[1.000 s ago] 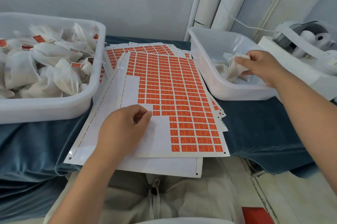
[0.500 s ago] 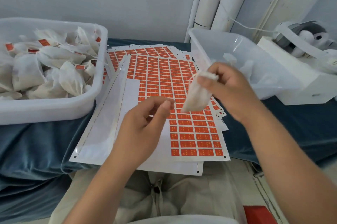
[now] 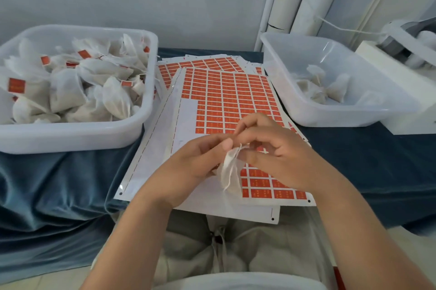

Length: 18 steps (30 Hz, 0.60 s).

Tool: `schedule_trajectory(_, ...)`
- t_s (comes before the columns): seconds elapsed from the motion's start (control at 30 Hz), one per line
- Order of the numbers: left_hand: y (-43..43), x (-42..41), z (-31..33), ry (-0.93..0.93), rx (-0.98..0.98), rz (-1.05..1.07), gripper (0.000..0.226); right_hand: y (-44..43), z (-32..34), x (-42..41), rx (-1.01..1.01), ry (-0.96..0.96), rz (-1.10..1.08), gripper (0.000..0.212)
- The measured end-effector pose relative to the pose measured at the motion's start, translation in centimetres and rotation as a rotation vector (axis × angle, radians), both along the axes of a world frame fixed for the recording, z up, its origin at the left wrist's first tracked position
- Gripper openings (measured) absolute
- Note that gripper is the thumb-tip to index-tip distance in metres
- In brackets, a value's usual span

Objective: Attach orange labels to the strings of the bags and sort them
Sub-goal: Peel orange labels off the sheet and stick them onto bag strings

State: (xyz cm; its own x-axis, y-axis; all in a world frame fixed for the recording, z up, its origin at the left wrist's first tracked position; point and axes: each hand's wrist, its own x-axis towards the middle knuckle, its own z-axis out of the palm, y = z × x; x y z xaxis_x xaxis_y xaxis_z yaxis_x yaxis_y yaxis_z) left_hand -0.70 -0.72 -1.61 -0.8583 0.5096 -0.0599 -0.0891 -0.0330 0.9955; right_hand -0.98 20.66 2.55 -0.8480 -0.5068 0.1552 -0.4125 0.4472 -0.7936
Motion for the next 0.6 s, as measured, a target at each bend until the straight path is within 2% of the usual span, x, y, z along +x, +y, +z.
schedule_trajectory(0.07,-0.4,-0.2,-0.5,0.018,-0.001,-0.063,0.048,-0.3,-0.2,-0.1,-0.044,0.006,-0.019,0.015)
schedule_trajectory(0.13,-0.3,-0.2,-0.8,0.043,0.0,-0.03,0.043,-0.5,-0.6,-0.2,-0.083,-0.001,-0.02,0.014)
schedule_trajectory(0.23,0.4,0.1,-0.7,0.096,0.026,0.144,0.041,-1.1,-1.2,-0.2,-0.2,-0.088,-0.082,0.024)
schedule_trajectory(0.33,0.9,0.2,-0.7,0.227,-0.081,0.333,0.044,-1.9,-1.2,-0.2,-0.336,-0.279,-0.163,0.03)
schedule_trajectory(0.5,1.4,0.3,-0.2,0.33,-0.135,0.513,0.04,-2.0,-1.6,0.2,-0.089,0.024,-0.269,0.024)
schedule_trajectory(0.6,1.5,0.3,-0.3,0.33,-0.098,0.564,0.032,-1.7,-1.6,0.1,-0.06,0.05,-0.33,0.017)
